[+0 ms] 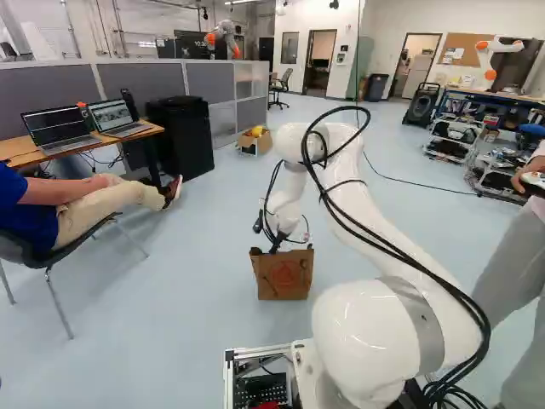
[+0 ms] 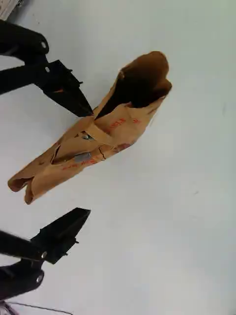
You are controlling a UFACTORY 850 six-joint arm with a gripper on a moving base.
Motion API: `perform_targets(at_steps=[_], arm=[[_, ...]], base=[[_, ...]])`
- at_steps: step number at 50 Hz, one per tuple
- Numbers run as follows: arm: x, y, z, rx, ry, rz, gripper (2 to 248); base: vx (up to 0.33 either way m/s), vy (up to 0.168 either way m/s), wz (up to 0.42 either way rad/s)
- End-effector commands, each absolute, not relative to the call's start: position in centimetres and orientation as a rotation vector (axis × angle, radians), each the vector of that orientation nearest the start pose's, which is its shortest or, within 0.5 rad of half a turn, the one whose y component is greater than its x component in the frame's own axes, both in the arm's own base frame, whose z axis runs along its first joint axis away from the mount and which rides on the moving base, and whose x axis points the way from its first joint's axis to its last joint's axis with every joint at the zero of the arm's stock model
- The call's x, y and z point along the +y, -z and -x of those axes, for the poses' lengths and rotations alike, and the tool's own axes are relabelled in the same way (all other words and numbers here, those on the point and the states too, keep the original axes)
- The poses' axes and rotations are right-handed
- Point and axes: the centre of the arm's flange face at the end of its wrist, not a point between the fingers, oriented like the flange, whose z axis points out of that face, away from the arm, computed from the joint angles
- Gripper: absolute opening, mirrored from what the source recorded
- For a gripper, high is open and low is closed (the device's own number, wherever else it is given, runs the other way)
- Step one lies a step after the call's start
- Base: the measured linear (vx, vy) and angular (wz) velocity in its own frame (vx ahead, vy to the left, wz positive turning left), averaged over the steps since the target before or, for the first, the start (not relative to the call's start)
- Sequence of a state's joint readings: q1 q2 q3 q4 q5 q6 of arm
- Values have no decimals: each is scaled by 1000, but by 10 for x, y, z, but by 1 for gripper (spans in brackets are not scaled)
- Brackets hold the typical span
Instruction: Pick up the grocery bag from the ground
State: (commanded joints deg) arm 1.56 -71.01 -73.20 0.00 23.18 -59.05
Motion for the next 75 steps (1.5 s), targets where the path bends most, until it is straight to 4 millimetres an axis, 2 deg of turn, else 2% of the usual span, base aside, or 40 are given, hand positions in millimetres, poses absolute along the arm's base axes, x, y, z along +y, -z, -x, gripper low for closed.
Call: perform_targets(at_steps=[6, 12, 39, 50, 51, 55, 56, 60, 61, 65, 66, 71, 72, 75], arm=[[16, 27, -574, -1835, 621, 2759, 247], [16, 43, -575, -1895, 605, 2727, 247], [16, 118, -577, -1912, 574, 2712, 247], [16, 127, -577, -1912, 572, 2711, 243], [16, 127, -577, -1912, 572, 2711, 207], [16, 127, -577, -1912, 572, 2711, 207], [16, 127, -577, -1912, 572, 2711, 168], [16, 127, -577, -1912, 572, 2711, 168], [16, 127, -577, -1912, 572, 2711, 129], [16, 127, -577, -1912, 572, 2711, 129], [16, 127, -577, -1912, 572, 2711, 91], [16, 127, -577, -1912, 572, 2711, 91], [16, 127, -577, -1912, 572, 2711, 52], [16, 127, -577, -1912, 572, 2711, 52]], base=[[0, 0, 0], [0, 0, 0], [0, 0, 0], [0, 0, 0], [0, 0, 0], [0, 0, 0], [0, 0, 0], [0, 0, 0], [0, 0, 0], [0, 0, 0], [0, 0, 0], [0, 0, 0], [0, 0, 0], [0, 0, 0]])
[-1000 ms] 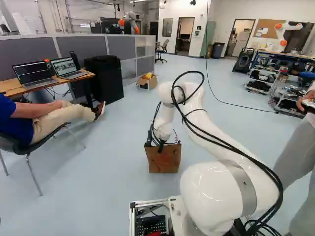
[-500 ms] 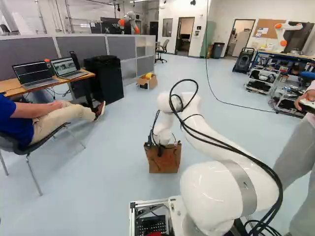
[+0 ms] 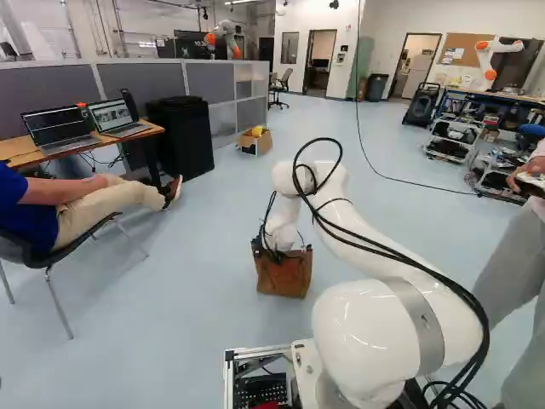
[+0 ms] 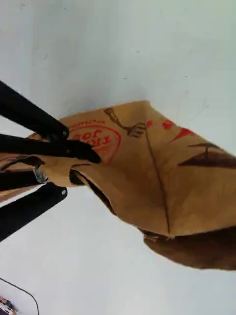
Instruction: Pick up the grocery bag from the ground
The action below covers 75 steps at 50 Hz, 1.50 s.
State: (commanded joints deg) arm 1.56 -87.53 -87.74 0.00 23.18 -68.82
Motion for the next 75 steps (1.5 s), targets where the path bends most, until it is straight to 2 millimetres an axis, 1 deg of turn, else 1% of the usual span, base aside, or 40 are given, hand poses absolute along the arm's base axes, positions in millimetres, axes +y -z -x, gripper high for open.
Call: perform_targets(at_steps=[1, 2, 19, 24, 33, 75], arm=[[16, 127, -577, -1912, 572, 2711, 52], [16, 127, -577, -1912, 572, 2711, 19], [16, 127, -577, -1912, 572, 2711, 19], [16, 121, -577, -1912, 573, 2712, 19], [16, 99, -577, -1913, 578, 2712, 19], [16, -18, -570, -1920, 644, 2722, 19]], base=[[0, 0, 0], [0, 0, 0], [0, 0, 0], [0, 0, 0], [0, 0, 0], [0, 0, 0]])
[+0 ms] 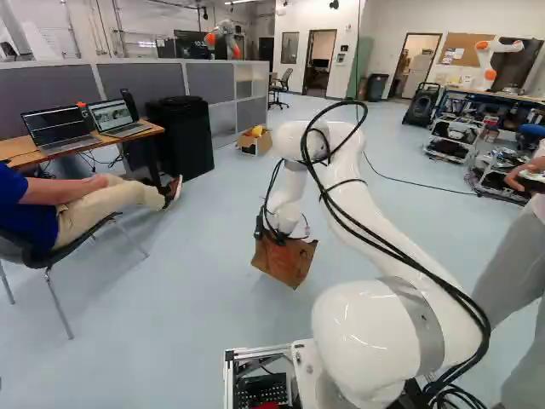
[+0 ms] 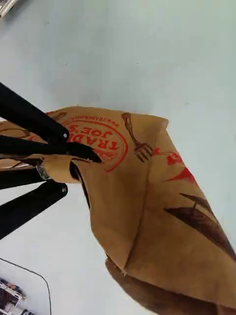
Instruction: Pick up the grocery bag from the ground
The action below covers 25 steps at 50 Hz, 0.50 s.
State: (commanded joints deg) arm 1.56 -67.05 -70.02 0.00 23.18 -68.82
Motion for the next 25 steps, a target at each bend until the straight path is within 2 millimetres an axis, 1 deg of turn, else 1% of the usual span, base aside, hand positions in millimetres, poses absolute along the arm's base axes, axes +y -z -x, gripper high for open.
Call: perform_targets(at_steps=[25], arm=[[15, -85, -563, -1926, 713, 2731, 19]], base=[[0, 0, 0]])
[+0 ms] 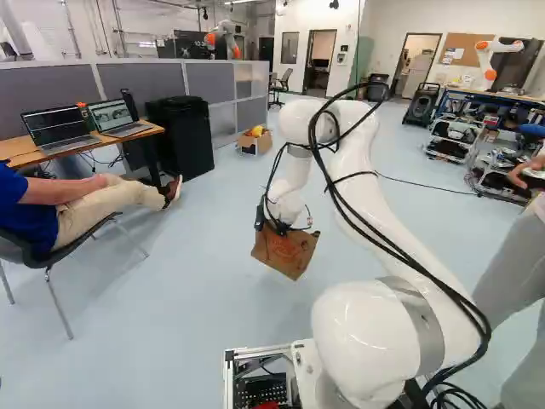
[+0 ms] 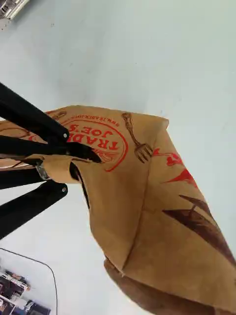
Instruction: Pick up the grocery bag from the ground
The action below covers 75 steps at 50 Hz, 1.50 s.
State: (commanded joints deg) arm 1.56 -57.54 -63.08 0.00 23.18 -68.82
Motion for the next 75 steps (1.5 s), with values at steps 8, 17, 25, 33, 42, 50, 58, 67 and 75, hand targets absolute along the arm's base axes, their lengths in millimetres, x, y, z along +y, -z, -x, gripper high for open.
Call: perform_targets(at_steps=[8, 17, 25, 33, 42, 50, 58, 67, 75], arm=[[15, -106, -559, -1928, 739, 2734, 19], [15, -130, -556, -1931, 772, 2738, 19], [15, -150, -552, -1933, 803, 2741, 19], [15, -171, -548, -1935, 837, 2744, 19], [15, -194, -544, -1937, 877, 2747, 19], [15, -214, -540, -1939, 916, 2750, 19], [15, -233, -535, -1941, 956, 2752, 19], [14, -255, -530, -1942, 1003, 2754, 19], [14, -274, -526, -1943, 1048, 2756, 19]], base=[[0, 0, 0], [0, 0, 0], [0, 0, 0], [0, 0, 0], [0, 0, 0], [0, 0, 0], [0, 0, 0], [0, 0, 0], [0, 0, 0]])
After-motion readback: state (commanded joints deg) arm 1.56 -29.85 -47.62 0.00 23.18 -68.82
